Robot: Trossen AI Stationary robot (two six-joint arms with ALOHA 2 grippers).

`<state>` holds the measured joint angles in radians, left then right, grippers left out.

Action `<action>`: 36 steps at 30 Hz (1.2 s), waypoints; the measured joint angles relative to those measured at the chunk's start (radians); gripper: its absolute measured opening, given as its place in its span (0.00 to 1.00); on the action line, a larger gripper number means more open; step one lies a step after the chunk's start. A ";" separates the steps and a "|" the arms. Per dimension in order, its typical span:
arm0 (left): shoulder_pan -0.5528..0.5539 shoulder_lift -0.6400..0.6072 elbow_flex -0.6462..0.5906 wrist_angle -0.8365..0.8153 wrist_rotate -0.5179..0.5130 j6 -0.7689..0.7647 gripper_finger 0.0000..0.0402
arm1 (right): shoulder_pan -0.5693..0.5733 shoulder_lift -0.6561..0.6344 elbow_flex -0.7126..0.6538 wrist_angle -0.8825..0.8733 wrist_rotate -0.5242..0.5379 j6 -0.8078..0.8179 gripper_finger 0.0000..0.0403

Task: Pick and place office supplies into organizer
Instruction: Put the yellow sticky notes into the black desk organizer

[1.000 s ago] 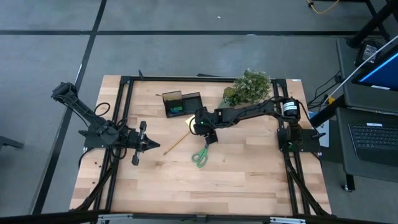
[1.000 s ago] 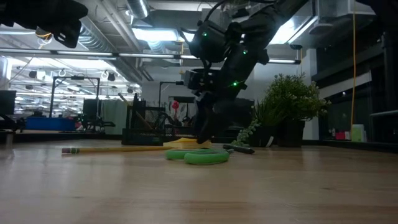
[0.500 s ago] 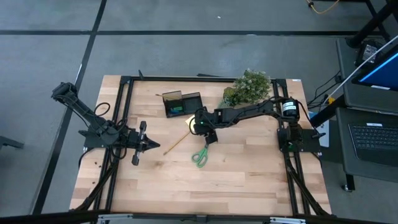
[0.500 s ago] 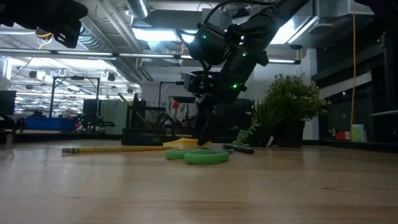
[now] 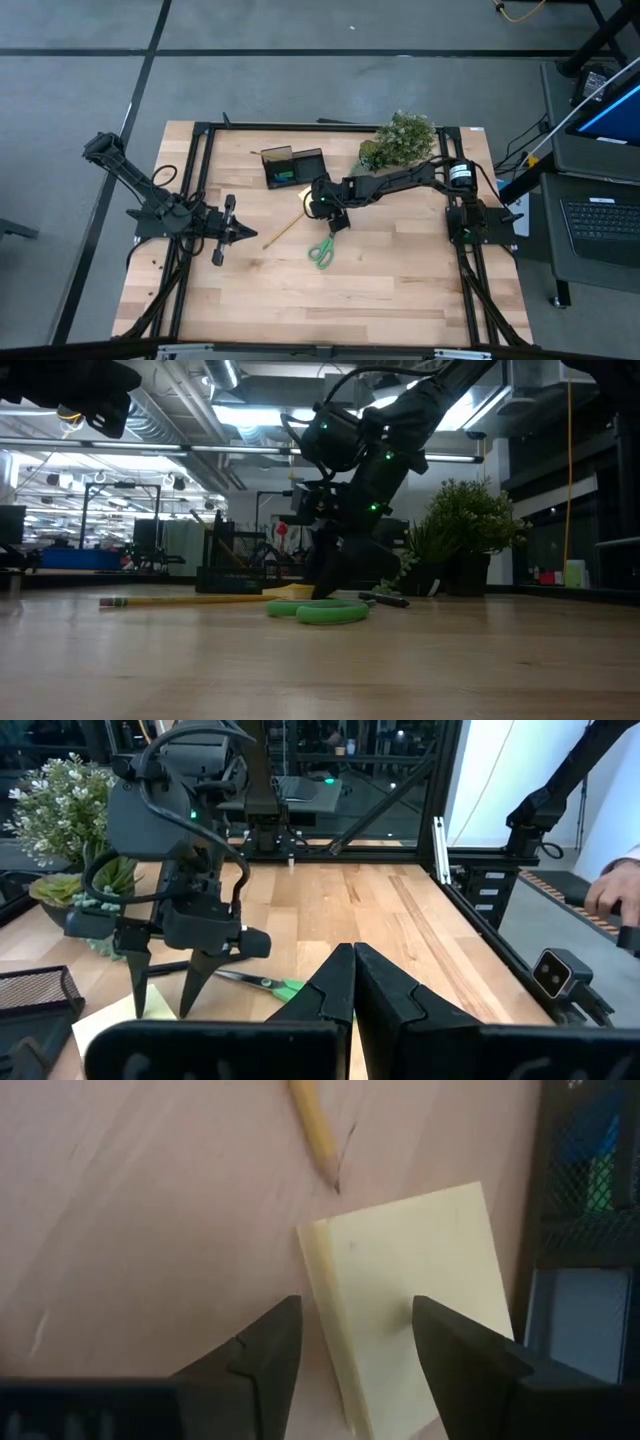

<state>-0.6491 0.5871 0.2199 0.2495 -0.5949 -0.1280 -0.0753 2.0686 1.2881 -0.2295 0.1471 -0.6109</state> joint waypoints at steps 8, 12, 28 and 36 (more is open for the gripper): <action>0.000 0.000 0.000 0.000 0.000 0.000 0.01 | 0.000 0.001 0.000 -0.013 -0.004 0.000 0.47; 0.000 0.000 0.000 0.000 0.000 0.000 0.00 | 0.000 0.002 -0.002 -0.018 -0.010 0.000 0.40; 0.000 0.000 0.000 0.000 0.000 0.000 0.01 | 0.032 0.003 -0.003 -0.020 0.020 0.003 0.13; 0.000 0.000 0.000 0.000 0.000 0.000 0.01 | 0.046 0.003 -0.003 -0.021 0.040 0.003 0.05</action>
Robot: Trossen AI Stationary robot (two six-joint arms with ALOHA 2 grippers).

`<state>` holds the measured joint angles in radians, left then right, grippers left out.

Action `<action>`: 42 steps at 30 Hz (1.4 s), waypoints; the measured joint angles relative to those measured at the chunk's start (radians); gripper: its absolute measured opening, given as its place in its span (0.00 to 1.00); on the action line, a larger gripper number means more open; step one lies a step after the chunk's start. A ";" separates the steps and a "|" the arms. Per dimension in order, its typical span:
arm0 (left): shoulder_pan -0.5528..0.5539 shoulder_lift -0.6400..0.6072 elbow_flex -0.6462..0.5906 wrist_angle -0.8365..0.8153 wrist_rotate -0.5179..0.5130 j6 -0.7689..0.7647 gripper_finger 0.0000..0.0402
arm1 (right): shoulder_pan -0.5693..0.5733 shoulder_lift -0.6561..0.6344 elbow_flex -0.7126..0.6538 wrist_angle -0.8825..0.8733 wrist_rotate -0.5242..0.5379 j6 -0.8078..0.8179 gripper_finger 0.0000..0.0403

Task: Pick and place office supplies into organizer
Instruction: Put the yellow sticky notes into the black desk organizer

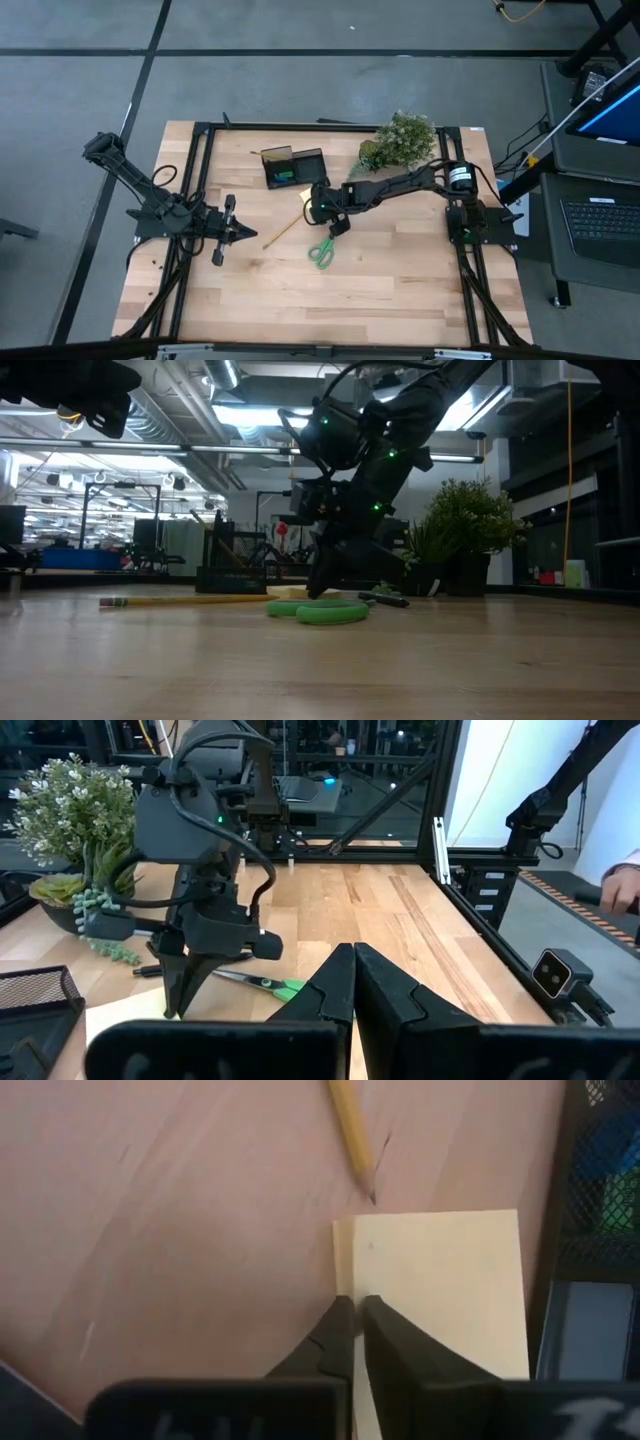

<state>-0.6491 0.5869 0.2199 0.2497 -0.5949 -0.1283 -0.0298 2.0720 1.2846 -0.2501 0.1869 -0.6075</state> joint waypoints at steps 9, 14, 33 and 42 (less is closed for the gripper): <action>0.000 0.000 0.000 0.000 0.000 0.000 0.01 | 0.010 -0.009 -0.001 -0.004 0.052 0.004 0.01; 0.000 0.000 0.000 0.000 0.000 0.000 0.00 | 0.010 -0.010 0.006 -0.011 0.053 0.032 0.01; 0.000 0.000 0.000 0.001 0.000 -0.007 0.01 | 0.010 -0.010 0.169 -0.115 0.093 0.050 0.00; 0.000 0.000 0.000 0.001 0.000 -0.007 0.01 | 0.015 -0.012 0.228 -0.179 0.161 0.050 0.00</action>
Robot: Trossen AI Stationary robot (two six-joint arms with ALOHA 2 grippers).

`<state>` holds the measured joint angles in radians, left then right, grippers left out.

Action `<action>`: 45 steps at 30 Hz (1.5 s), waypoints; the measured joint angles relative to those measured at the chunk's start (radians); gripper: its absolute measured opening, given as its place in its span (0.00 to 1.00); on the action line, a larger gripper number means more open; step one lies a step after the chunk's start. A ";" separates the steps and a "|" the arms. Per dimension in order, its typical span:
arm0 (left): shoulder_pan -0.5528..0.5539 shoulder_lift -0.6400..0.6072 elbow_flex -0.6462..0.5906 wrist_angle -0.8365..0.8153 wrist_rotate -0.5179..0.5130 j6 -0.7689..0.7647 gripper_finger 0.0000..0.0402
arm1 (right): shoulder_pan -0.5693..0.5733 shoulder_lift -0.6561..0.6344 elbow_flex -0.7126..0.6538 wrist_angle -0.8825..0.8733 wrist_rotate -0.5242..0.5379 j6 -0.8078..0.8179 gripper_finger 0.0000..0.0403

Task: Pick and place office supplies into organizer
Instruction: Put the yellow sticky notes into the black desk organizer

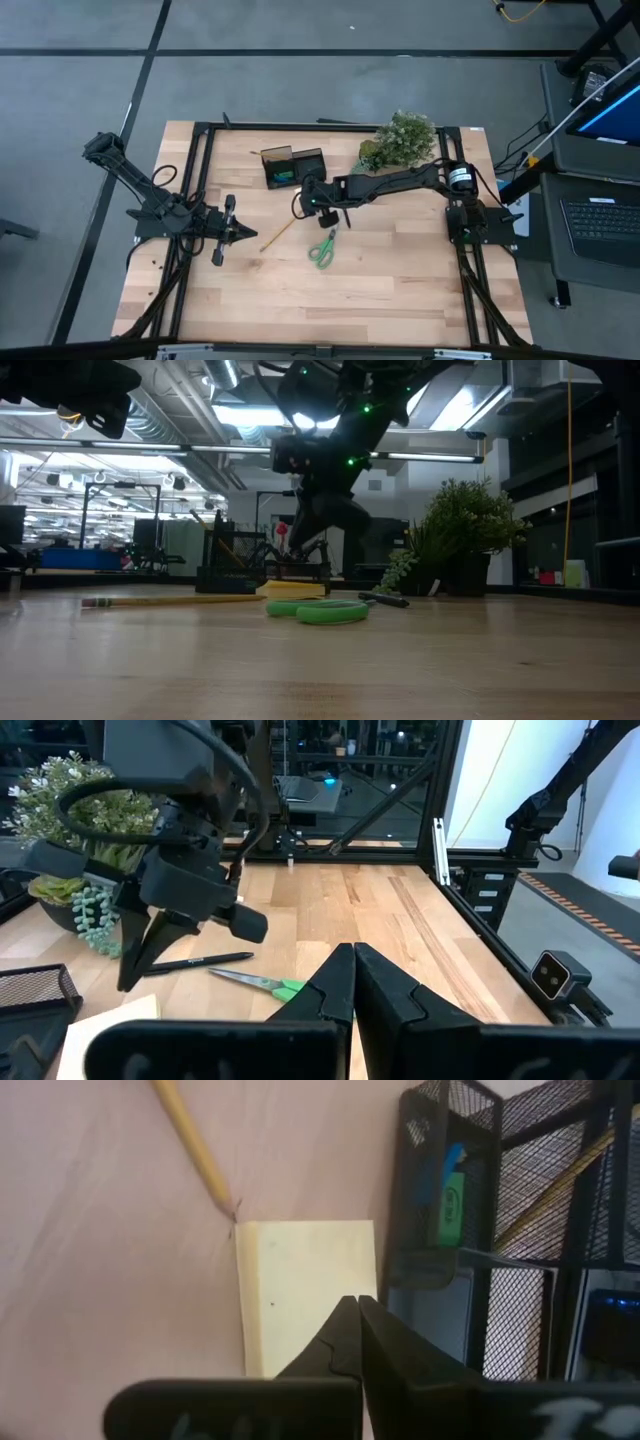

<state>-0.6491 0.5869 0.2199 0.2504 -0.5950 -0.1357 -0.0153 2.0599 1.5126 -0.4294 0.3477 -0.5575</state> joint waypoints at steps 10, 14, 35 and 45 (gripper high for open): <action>0.000 0.000 0.000 0.000 0.000 0.000 0.01 | 0.011 -0.001 0.008 -0.050 -0.010 0.058 0.06; 0.000 0.000 0.000 0.000 0.000 0.000 0.01 | 0.025 -0.001 0.007 -0.061 -0.046 0.051 0.12; 0.000 0.000 0.000 -0.027 0.004 0.000 0.00 | 0.045 0.058 0.003 -0.028 -0.055 0.056 0.53; 0.000 0.000 0.000 -0.035 0.004 0.000 0.01 | 0.038 0.128 0.004 0.003 0.038 0.055 0.50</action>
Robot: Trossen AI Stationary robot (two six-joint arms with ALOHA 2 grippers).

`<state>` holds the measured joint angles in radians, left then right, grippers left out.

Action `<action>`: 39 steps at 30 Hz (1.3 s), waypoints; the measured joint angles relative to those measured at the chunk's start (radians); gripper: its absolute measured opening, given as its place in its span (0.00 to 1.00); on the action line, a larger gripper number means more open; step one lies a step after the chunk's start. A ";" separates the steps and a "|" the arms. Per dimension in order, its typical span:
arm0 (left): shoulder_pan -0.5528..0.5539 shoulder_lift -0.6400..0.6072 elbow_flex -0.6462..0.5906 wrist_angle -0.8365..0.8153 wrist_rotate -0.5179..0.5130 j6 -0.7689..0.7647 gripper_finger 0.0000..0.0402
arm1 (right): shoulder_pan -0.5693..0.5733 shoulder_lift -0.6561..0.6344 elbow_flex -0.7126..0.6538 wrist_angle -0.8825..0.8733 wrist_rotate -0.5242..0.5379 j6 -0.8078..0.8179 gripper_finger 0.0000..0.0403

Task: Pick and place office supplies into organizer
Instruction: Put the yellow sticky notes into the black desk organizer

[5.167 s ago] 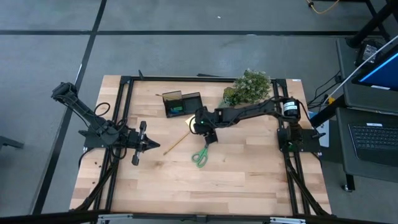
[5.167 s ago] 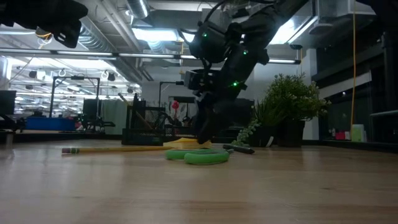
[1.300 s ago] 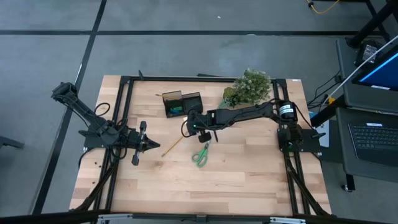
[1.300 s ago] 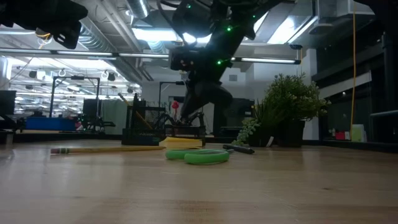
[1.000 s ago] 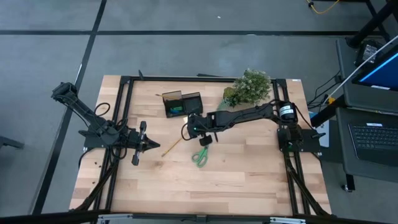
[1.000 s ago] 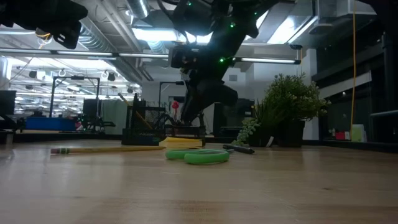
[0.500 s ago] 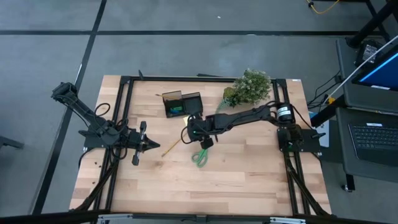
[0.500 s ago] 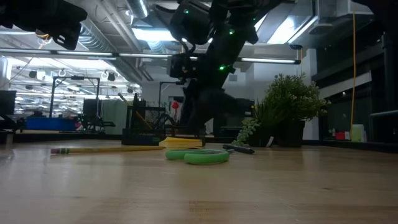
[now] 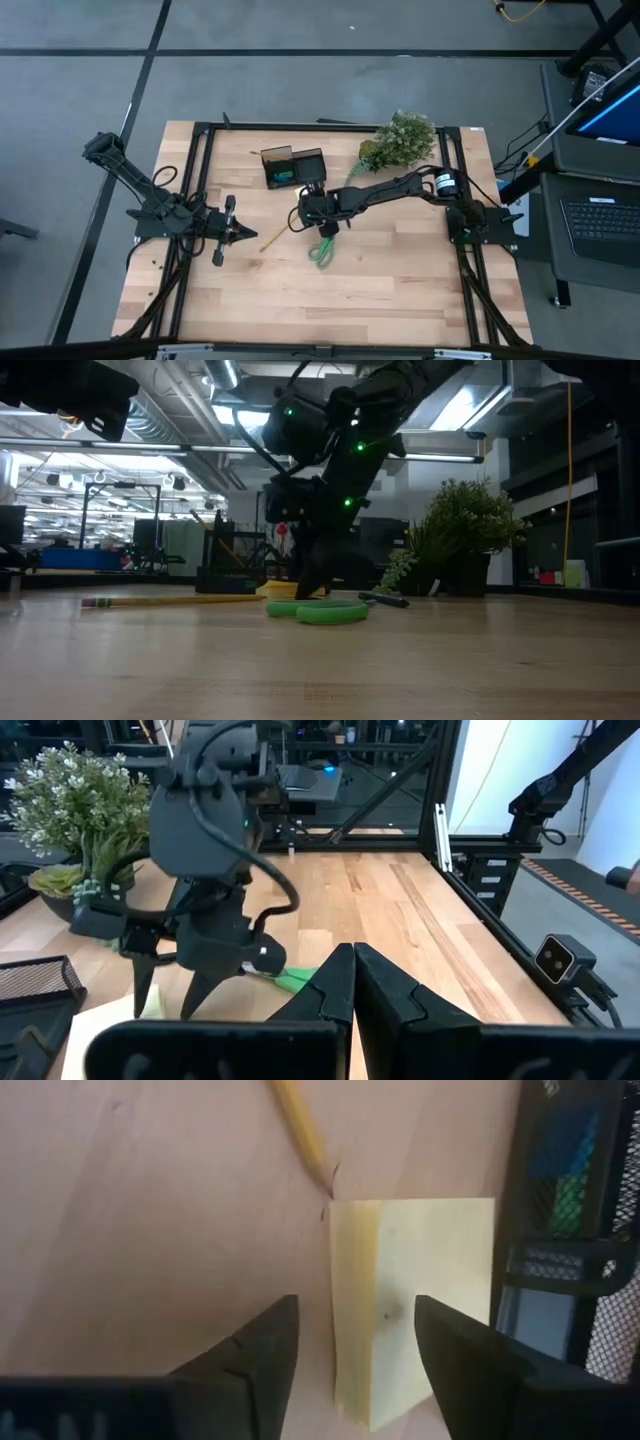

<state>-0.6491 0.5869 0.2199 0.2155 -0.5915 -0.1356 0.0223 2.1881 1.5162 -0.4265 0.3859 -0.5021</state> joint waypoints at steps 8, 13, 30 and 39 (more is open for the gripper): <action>0.000 0.000 0.000 -0.004 0.000 0.000 0.01 | -0.002 0.017 0.001 0.051 0.092 0.000 0.48; 0.000 0.000 0.000 -0.005 0.000 0.000 0.01 | -0.002 0.017 0.001 0.074 0.116 0.000 0.46; 0.000 0.000 0.000 -0.006 0.000 0.000 0.01 | -0.001 0.017 0.000 0.075 0.076 0.001 0.43; 0.000 0.000 0.000 -0.006 0.000 0.000 0.01 | -0.029 0.017 0.000 0.076 0.102 0.028 0.43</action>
<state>-0.6494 0.5870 0.2199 0.2092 -0.5915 -0.1356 -0.0069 2.2055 1.5166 -0.3500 0.4877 -0.4741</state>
